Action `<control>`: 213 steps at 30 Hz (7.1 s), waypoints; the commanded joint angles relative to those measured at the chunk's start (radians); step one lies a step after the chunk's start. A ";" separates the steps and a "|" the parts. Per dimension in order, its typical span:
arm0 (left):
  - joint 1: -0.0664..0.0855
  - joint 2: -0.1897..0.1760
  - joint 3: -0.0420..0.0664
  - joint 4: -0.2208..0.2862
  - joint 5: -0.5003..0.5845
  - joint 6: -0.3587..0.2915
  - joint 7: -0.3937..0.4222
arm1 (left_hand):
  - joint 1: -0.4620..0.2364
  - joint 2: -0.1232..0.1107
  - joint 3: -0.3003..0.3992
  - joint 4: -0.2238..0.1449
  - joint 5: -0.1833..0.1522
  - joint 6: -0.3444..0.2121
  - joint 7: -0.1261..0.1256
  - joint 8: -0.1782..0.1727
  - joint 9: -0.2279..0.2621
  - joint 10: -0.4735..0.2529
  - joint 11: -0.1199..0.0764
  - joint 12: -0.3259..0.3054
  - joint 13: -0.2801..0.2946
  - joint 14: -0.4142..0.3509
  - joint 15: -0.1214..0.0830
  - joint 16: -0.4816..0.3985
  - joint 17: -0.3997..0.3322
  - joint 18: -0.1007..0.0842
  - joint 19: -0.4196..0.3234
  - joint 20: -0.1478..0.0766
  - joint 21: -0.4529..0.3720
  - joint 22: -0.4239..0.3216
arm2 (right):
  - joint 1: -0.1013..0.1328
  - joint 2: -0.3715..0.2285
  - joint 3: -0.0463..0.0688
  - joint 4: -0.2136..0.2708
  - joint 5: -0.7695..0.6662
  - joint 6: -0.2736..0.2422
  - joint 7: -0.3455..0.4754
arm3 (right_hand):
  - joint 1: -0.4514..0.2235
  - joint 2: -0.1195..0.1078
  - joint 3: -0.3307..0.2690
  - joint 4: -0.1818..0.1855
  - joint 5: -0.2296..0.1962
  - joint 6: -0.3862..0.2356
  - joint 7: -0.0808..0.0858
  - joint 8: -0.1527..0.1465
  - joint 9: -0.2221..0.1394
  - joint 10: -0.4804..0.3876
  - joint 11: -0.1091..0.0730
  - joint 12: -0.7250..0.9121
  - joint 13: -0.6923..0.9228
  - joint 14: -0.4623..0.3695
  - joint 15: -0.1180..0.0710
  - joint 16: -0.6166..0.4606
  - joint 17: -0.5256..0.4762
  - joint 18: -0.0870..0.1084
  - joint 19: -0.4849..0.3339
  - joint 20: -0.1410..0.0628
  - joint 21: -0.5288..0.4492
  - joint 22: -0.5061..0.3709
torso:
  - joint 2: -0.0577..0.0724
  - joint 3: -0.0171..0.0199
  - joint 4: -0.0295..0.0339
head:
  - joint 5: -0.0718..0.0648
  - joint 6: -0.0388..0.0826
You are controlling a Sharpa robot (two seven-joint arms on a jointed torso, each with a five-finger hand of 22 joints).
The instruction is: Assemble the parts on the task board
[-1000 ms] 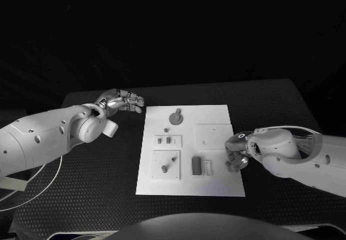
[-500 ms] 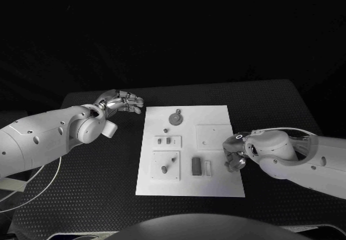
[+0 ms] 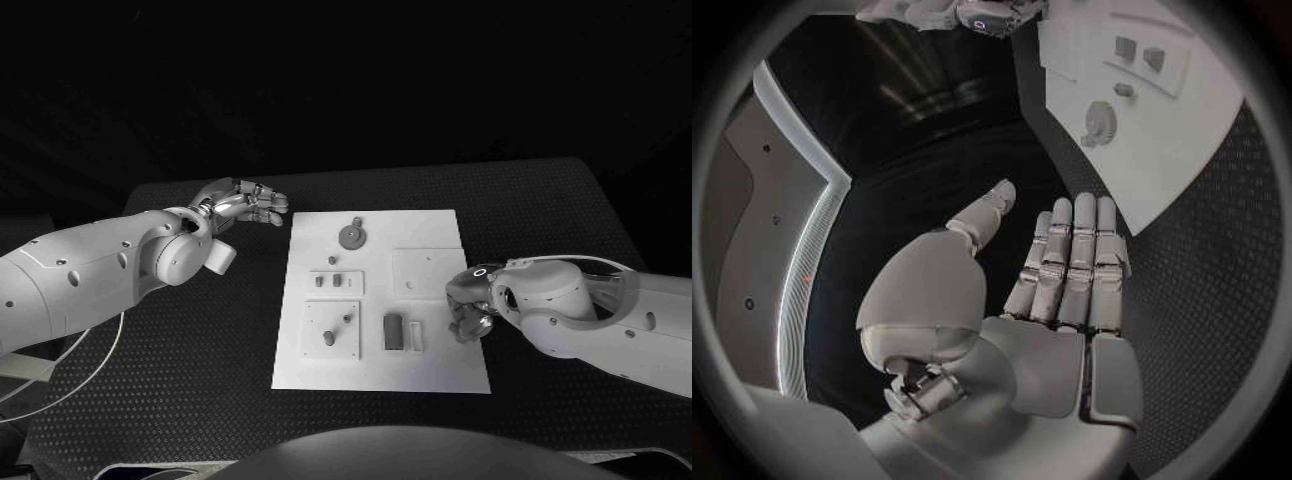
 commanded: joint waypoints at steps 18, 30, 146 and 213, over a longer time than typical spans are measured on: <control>0.001 0.002 0.001 0.001 0.004 0.014 0.005 | -0.004 0.005 -0.006 0.001 -0.002 -0.003 0.004 0.005 -0.002 -0.003 0.002 0.003 -0.001 0.007 -0.001 -0.006 0.003 0.012 0.000 0.004 0.006 -0.002 | 0.001 -0.017 -0.012 0.041 0.526 -0.252 -0.025 | 0.073 0.060 -0.024 0.001 0.007 -0.001 0.002 0.000 -0.105 0.012 -0.005 0.009 0.004 -0.003 -0.004 0.012 0.005 0.028 -0.005 0.000 0.010 0.020 | 0.000 0.0002 -0.0005 | 0.005 -0.001; 0.001 0.002 0.001 0.002 0.004 0.016 0.004 | -0.004 0.004 -0.007 0.000 -0.002 -0.003 0.004 0.005 -0.002 -0.003 0.002 0.003 -0.002 0.007 -0.001 -0.006 0.004 0.011 0.000 0.004 0.006 -0.002 | 0.005 -0.009 -0.012 0.031 0.645 -0.321 -0.091 | 0.071 0.059 -0.028 0.002 0.007 0.000 0.002 0.000 -0.105 0.012 -0.006 0.009 0.005 -0.004 -0.005 0.013 0.005 0.028 -0.004 0.000 0.011 0.020 | 0.000 -0.0002 -0.0001 | 0.007 -0.002; 0.001 0.018 0.000 -0.023 0.006 0.012 0.007 | -0.005 0.003 -0.007 0.001 -0.002 -0.005 0.004 0.006 -0.003 -0.004 0.003 0.002 -0.004 0.008 0.000 -0.014 0.013 0.011 0.000 0.005 0.006 -0.004 | 0.048 0.032 -0.005 -0.082 0.766 -0.306 0.042 | -0.224 -0.143 0.040 0.163 0.007 -0.013 0.005 -0.017 -0.127 0.007 -0.003 0.002 0.006 -0.002 -0.007 0.007 -0.008 0.028 0.015 -0.020 -0.001 0.009 | -0.005 -0.0014 -0.0028 | 0.000 0.028; -0.077 0.065 0.069 0.128 0.229 -0.414 0.176 | -1.064 0.062 -0.441 0.286 -0.053 -0.830 -0.189 -0.282 -0.481 -1.127 -0.143 -0.067 -0.190 -0.881 -0.123 -0.542 -0.471 -0.027 -0.906 -0.020 -0.066 -0.873 | -0.075 0.336 0.224 -0.564 1.589 -0.716 0.841 | -0.922 0.052 -0.588 0.297 -0.042 -1.107 -0.063 -0.211 -0.850 -1.223 0.040 -0.991 -1.130 -1.289 0.142 -1.400 -0.906 -0.233 -1.220 0.050 -0.923 -1.307 | -0.178 -0.0641 -0.0291 | 0.019 0.251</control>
